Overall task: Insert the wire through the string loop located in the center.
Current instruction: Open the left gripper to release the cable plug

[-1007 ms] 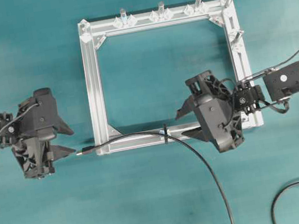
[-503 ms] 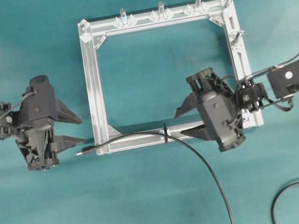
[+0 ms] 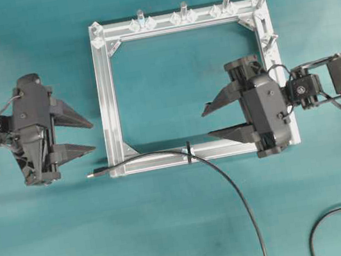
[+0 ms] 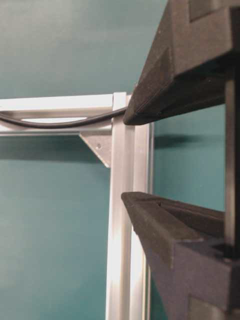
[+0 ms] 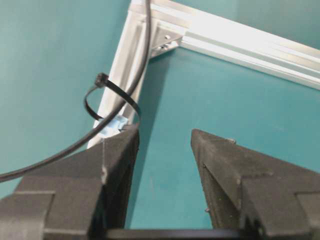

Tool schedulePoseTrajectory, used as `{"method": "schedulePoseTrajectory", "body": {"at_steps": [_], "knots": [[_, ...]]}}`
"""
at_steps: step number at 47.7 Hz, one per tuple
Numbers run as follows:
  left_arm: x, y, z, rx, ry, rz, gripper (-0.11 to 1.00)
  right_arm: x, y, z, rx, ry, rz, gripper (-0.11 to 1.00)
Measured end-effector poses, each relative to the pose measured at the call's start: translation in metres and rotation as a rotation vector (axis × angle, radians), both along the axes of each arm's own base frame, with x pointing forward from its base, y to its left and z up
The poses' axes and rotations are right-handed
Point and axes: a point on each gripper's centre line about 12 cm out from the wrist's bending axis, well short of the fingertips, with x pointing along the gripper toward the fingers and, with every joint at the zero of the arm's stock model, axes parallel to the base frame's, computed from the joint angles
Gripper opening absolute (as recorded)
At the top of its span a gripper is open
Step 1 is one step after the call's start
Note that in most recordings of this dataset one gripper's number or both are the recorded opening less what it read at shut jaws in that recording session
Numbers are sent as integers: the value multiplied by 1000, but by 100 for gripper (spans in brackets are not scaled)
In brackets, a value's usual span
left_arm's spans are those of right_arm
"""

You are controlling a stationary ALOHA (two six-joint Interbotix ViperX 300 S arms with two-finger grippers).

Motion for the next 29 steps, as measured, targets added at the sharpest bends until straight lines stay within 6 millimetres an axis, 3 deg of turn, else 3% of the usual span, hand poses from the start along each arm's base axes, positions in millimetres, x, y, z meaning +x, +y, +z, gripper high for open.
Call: {"method": "schedulePoseTrajectory", "body": {"at_steps": [29], "knots": [[-14, 18, 17, 29, -78, 50, 57, -2, -16, 4, 0, -12, -48, 51]]}}
